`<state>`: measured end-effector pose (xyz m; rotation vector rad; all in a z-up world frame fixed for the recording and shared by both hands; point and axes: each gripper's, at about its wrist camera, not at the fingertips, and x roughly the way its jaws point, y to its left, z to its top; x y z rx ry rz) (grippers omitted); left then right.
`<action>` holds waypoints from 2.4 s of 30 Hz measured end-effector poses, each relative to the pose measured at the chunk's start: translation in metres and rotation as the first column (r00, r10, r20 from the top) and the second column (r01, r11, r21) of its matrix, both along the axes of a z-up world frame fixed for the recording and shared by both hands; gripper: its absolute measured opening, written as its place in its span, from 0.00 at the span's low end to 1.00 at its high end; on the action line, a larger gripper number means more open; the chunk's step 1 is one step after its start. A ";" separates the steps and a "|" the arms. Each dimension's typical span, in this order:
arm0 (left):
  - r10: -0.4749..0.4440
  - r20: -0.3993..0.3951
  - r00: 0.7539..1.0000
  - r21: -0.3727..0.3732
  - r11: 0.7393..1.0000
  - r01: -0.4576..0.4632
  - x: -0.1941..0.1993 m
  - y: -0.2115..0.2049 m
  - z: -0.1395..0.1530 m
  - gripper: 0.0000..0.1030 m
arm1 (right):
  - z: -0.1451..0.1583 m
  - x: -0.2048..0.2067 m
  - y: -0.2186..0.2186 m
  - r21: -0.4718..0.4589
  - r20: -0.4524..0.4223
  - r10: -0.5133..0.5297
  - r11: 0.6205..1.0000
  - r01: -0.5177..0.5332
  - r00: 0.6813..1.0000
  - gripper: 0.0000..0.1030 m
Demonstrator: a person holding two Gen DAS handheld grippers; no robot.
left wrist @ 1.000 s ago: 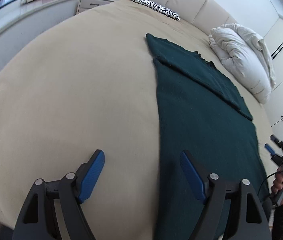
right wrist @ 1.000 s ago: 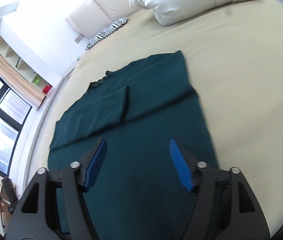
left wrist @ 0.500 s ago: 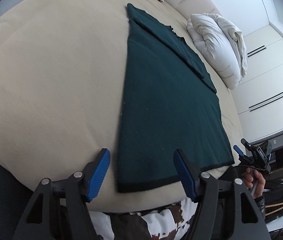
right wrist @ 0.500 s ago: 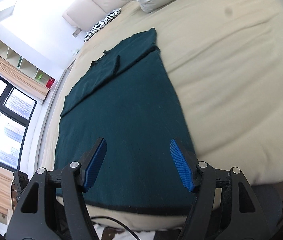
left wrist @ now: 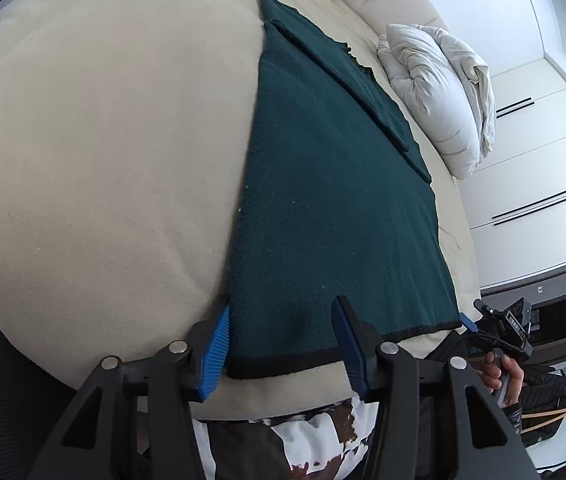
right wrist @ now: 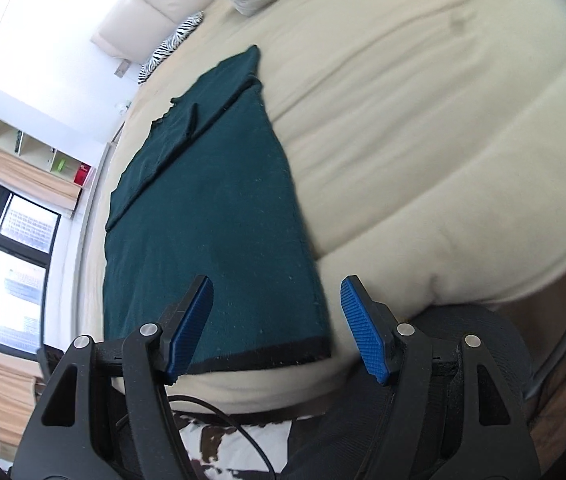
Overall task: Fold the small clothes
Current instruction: 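Position both grippers at the hem of the folded sweater, then grasp the hem with the left gripper while the right gripper grasps the hem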
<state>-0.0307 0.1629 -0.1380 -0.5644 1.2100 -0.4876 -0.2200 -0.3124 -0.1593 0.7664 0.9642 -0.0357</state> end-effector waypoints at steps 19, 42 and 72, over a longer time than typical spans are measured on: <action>-0.011 -0.042 0.999 0.009 1.000 0.011 -0.008 0.007 -0.006 0.23 | -0.025 0.024 0.002 0.087 -0.171 0.097 0.993 -0.083 0.980 0.39; 0.079 0.012 0.997 -0.062 0.995 -0.078 -0.016 0.016 0.008 0.07 | -0.036 0.007 -0.009 0.164 -0.098 0.058 0.986 -0.041 0.993 0.07; 0.241 0.223 0.945 -0.264 0.948 -0.179 0.034 0.045 0.106 0.01 | 0.077 0.037 0.008 0.154 0.254 0.030 0.986 -0.071 0.967 0.05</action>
